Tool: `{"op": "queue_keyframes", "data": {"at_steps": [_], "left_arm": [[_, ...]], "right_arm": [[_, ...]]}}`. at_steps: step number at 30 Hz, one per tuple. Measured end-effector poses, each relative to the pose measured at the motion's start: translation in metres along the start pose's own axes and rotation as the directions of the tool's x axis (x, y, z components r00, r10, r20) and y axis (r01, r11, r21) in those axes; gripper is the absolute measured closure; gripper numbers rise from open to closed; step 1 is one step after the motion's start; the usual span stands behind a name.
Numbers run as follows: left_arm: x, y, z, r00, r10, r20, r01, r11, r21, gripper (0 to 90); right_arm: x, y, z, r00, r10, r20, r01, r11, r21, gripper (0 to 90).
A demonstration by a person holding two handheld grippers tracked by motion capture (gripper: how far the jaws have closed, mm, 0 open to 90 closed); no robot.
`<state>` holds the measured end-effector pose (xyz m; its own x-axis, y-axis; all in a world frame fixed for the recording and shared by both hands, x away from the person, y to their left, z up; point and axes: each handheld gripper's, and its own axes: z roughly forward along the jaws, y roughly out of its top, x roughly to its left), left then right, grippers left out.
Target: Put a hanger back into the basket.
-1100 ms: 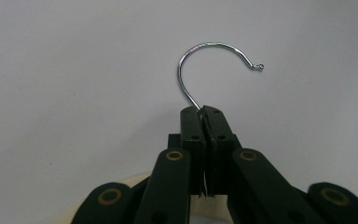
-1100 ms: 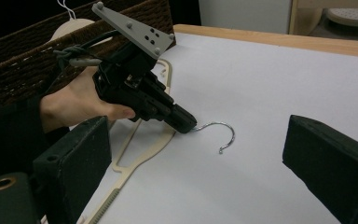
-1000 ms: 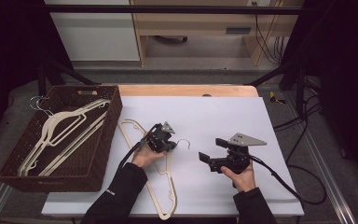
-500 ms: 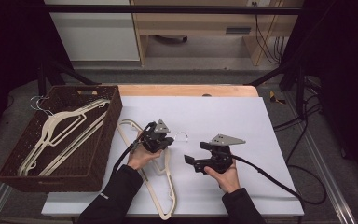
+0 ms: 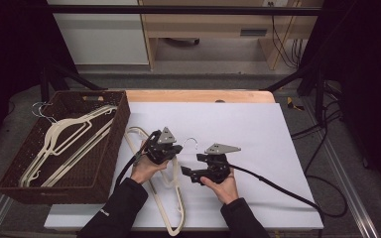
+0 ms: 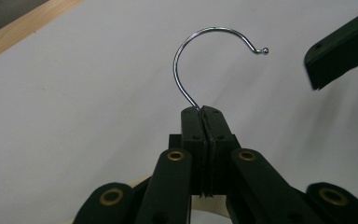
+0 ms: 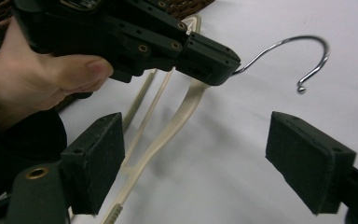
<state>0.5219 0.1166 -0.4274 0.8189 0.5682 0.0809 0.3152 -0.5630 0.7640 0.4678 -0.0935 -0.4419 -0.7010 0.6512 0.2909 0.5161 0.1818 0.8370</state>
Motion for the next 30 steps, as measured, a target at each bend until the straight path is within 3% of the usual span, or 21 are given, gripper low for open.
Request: {"op": "queue_keyframes", "data": {"at_steps": [2,6,9,15,20,25,27,30], "left_arm": [[-0.001,-0.001,-0.003,1.0000,-0.001,-0.001,0.001,1.0000,-0.009,88.8],[-0.002,-0.001,-0.008,1.0000,0.003,-0.007,-0.003,0.9998,-0.020,88.7],[-0.001,-0.001,-0.011,0.9998,0.016,-0.013,-0.017,0.9995,-0.025,88.7],[-0.003,-0.002,-0.015,0.9999,0.007,-0.015,-0.008,0.9994,-0.034,88.6],[-0.004,-0.002,-0.015,0.9999,0.003,-0.013,-0.004,0.9994,-0.034,88.6],[-0.001,-0.003,-0.018,0.9997,-0.023,0.011,0.024,0.9985,-0.049,90.0],[0.000,-0.002,-0.022,0.9984,-0.044,0.035,0.046,0.9960,-0.076,90.0],[0.000,0.000,-0.031,0.9985,-0.049,0.023,0.051,0.9947,-0.090,83.5]], "right_arm": [[0.002,0.000,0.007,1.0000,-0.006,0.003,0.006,1.000,0.009,21.9],[0.004,-0.003,0.022,0.9994,0.032,-0.011,-0.032,0.999,0.019,28.1],[0.005,-0.006,0.032,0.9991,0.043,0.003,-0.043,0.998,0.044,32.5],[0.007,-0.008,0.047,0.9943,0.099,-0.041,-0.097,0.994,0.051,44.4],[0.010,-0.007,0.054,0.9940,0.089,-0.063,-0.084,0.994,0.075,57.2],[0.010,-0.006,0.055,0.9832,0.142,-0.114,-0.133,0.988,0.084,70.1],[0.009,-0.006,0.056,0.9837,0.156,-0.089,-0.147,0.984,0.104,70.8],[0.009,-0.005,0.055,0.9756,0.200,-0.091,-0.189,0.975,0.113,73.7]]}}
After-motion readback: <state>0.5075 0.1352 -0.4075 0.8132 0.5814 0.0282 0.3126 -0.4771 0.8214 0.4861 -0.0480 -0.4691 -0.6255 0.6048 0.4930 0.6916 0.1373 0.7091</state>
